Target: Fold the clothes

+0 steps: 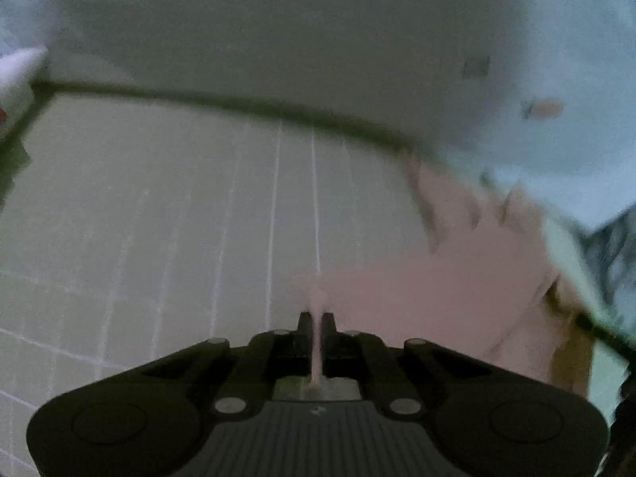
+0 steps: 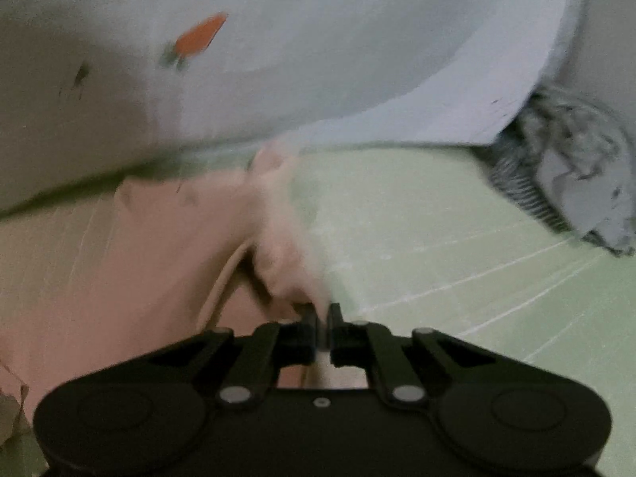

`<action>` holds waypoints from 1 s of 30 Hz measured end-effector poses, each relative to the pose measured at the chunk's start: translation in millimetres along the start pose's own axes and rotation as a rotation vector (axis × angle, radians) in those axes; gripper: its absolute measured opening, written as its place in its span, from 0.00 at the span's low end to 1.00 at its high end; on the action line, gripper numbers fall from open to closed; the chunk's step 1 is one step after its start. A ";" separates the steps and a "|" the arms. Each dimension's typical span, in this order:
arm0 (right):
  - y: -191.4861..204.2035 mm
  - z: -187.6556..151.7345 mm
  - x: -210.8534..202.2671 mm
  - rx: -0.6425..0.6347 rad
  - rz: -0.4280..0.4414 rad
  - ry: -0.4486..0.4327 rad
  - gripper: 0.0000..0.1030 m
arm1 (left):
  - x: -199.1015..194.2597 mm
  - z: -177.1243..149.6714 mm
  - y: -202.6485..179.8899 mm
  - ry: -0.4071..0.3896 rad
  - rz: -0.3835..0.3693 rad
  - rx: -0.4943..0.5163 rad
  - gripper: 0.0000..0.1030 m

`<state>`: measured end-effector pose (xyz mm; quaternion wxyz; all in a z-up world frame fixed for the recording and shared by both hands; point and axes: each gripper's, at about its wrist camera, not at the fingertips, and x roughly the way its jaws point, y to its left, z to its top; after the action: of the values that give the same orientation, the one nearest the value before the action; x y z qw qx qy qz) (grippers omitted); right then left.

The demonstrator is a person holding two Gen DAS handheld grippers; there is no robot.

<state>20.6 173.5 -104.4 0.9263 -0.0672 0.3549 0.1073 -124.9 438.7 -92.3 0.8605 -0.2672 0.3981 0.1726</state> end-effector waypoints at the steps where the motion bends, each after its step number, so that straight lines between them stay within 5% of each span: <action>1: -3.8 2.0 -5.8 0.010 -0.001 -0.022 0.06 | -13.2 5.4 2.5 -0.036 -0.016 -0.014 0.04; 3: -8.5 3.7 -14.7 0.015 0.013 -0.044 0.06 | -30.2 10.6 9.6 -0.083 0.007 -0.028 0.04; 6: -2.8 0.0 -4.9 -0.029 0.072 0.036 0.10 | -24.2 7.1 23.9 -0.054 0.048 -0.059 0.04; 10: 11.2 7.8 -7.3 0.001 0.093 -0.022 0.51 | -5.7 -0.2 37.6 0.012 0.049 -0.133 0.04; 14: 33.0 30.3 6.9 -0.035 0.161 -0.063 0.49 | -0.2 -2.4 34.7 0.028 0.042 -0.114 0.04; 20: 52.8 50.4 69.3 0.018 0.213 0.020 0.45 | 1.4 -3.7 41.3 0.034 0.051 -0.120 0.04; 23: 57.9 55.0 89.1 0.028 0.214 0.075 0.11 | 1.6 -1.0 44.1 0.019 0.065 -0.134 0.04; 30: 60.7 65.5 78.8 0.048 0.339 -0.002 0.12 | -8.5 10.4 64.8 -0.070 0.136 -0.182 0.04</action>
<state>104.9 257.3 -111.8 0.8966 0.0160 0.3627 0.2537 -157.1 495.8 -101.0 0.8325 -0.3101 0.3675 0.2752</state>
